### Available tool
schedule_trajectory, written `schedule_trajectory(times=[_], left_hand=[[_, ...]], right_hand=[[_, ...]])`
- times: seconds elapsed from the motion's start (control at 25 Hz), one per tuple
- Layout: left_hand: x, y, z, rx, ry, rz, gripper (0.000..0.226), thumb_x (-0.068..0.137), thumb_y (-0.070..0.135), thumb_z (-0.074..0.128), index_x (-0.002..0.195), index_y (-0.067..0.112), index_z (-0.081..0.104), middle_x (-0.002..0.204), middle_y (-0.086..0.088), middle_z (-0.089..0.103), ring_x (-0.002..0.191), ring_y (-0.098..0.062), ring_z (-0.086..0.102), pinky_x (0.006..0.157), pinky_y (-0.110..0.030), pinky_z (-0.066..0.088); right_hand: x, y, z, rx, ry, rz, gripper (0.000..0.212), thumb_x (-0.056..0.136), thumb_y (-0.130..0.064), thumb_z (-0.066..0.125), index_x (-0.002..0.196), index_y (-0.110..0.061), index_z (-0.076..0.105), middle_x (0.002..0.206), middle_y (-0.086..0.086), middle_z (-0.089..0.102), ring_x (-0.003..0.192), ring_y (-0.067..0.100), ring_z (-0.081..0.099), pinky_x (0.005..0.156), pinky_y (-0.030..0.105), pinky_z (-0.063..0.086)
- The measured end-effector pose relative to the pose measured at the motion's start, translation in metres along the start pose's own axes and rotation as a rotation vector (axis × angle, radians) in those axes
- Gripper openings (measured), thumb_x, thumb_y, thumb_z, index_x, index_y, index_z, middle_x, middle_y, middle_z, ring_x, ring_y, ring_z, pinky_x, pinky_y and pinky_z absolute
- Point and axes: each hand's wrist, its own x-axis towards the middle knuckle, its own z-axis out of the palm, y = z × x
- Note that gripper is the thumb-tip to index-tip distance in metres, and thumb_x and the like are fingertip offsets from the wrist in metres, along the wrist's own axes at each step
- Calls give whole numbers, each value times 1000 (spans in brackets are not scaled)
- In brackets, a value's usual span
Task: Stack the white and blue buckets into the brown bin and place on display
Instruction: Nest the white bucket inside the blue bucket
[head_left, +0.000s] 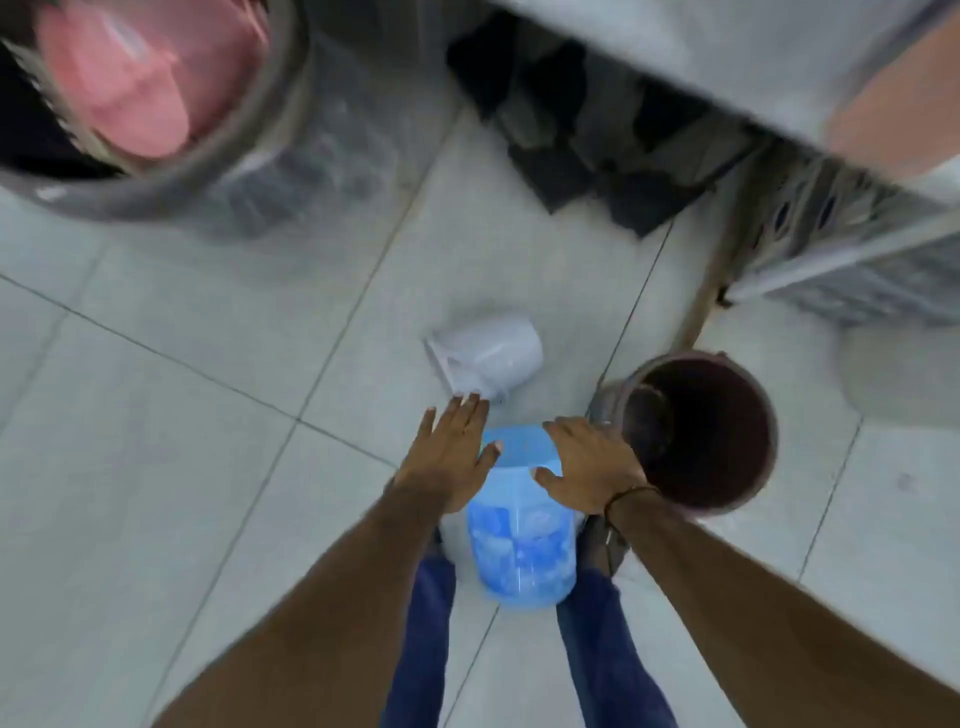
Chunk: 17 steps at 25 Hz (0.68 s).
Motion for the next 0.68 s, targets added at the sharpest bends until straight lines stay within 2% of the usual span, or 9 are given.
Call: schedule_trajectory(times=[0.04,0.12,0.2,0.32,0.4,0.48,0.52,0.6,0.68], left_hand=[[4,-5,34,-31,-111,-21,75,93,51,17,150,5,34,157,-14,35,145,-31,31,116,-55,25],[12,-12,101,-25,-273,18,73,95,50,13,152,6,28,159,-14,31,147,-30,25,119,-47,18],[11,-16,143,-43,-255,36,56,101,36,28,144,3,40,146,-21,47,136,-38,39,113,-48,27],[-8,-12,163,-53,-135,75,26,96,16,49,117,5,59,103,-16,64,97,-37,58,86,-45,45],[-33,-1,152,-24,-64,61,13,90,15,59,102,10,63,88,-9,64,83,-31,61,72,-40,44],[-73,24,140,-24,-16,55,7,86,15,62,92,12,63,80,-6,63,74,-28,60,68,-37,40],[-93,38,136,-22,-4,54,4,86,14,60,89,13,63,78,-5,61,71,-28,58,67,-37,41],[-130,63,142,6,-9,42,2,85,12,61,84,14,61,75,-3,58,69,-26,55,66,-37,44],[-154,84,159,23,-75,16,9,81,13,70,81,15,60,72,-2,57,66,-24,54,63,-37,45]], right_hand=[[13,4,31,-56,-97,-8,70,94,-51,48,149,-14,27,157,8,29,143,23,24,116,49,22],[40,18,97,-141,-139,-56,70,96,-51,44,151,-11,24,160,7,24,146,22,17,118,51,14],[55,29,134,-140,-63,-110,63,96,-45,48,144,-6,38,150,14,42,140,27,33,118,52,16],[52,35,146,-78,-3,-233,34,94,-29,59,116,-4,63,110,16,70,105,33,63,112,48,30],[31,30,136,-71,-18,-291,26,92,-24,63,107,-3,67,99,16,74,95,33,66,110,46,34],[-10,21,125,-52,-83,-302,25,91,-26,63,105,-6,69,97,16,74,96,33,66,107,43,39],[-31,18,122,-58,-102,-290,23,89,-28,64,101,-9,70,95,15,74,96,33,65,101,41,44],[-67,19,128,-167,-148,-306,15,80,-28,74,82,-13,70,78,10,74,82,31,67,75,36,54],[-91,26,144,-272,-209,-320,15,70,-17,81,68,-15,66,64,6,69,66,27,66,54,33,52]])
